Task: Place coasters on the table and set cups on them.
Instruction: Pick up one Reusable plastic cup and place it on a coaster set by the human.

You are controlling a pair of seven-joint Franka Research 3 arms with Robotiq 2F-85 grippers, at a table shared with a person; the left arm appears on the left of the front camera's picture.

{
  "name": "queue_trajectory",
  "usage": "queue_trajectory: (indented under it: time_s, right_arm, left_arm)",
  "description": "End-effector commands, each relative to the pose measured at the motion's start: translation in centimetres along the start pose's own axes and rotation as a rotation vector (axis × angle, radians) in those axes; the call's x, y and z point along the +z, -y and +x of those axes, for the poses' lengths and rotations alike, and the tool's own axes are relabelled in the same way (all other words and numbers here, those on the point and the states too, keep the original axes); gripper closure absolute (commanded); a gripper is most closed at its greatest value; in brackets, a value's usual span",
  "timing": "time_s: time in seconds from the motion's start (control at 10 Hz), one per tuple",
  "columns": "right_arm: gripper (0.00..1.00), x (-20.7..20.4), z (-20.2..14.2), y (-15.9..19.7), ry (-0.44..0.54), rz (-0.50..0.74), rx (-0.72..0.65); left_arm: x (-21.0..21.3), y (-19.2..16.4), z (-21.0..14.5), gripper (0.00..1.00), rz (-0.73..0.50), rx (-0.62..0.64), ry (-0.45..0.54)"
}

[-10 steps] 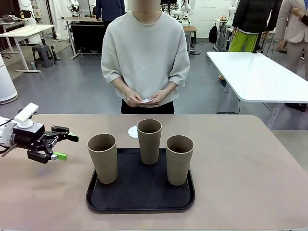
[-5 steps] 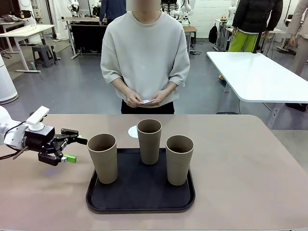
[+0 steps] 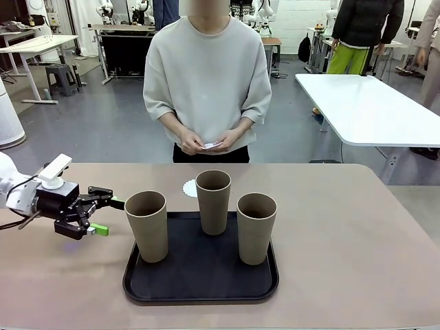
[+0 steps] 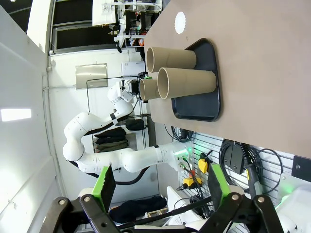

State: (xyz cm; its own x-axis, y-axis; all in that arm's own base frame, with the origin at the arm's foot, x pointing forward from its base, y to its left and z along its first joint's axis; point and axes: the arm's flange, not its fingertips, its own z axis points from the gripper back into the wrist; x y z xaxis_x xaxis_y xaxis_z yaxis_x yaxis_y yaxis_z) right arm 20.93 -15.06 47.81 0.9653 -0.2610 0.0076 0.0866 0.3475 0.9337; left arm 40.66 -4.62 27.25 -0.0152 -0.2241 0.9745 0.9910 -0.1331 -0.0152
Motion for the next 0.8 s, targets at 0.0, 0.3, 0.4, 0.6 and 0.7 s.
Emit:
queue_trajectory:
  time_s: [0.0, 0.3, 0.4, 0.6, 0.7]
  right_arm:
    - [0.00, 0.0, 0.1, 0.0, 0.001, 0.018, 0.010]
    - [0.00, 0.0, 0.1, 0.0, 0.001, 0.018, 0.010]
    - [0.00, 0.0, 0.1, 0.0, 0.001, 0.018, 0.010]
    - [0.00, 0.0, 0.1, 0.0, 0.001, 0.018, 0.010]
    - [0.00, 0.0, 0.1, 0.0, 0.001, 0.018, 0.010]
  left_arm:
    - [0.0, -0.2, 0.1, 0.00, 0.014, -0.002, 0.003]
    - [-0.9, -0.9, -0.3, 0.00, -0.014, -0.044, 0.048]
    - [-1.4, -0.9, -0.5, 0.00, -0.012, -0.056, 0.057]
    - [-1.6, -1.4, -0.7, 0.00, -0.009, -0.049, 0.065]
    - [-1.7, -1.6, -0.9, 0.00, -0.006, -0.039, 0.065]
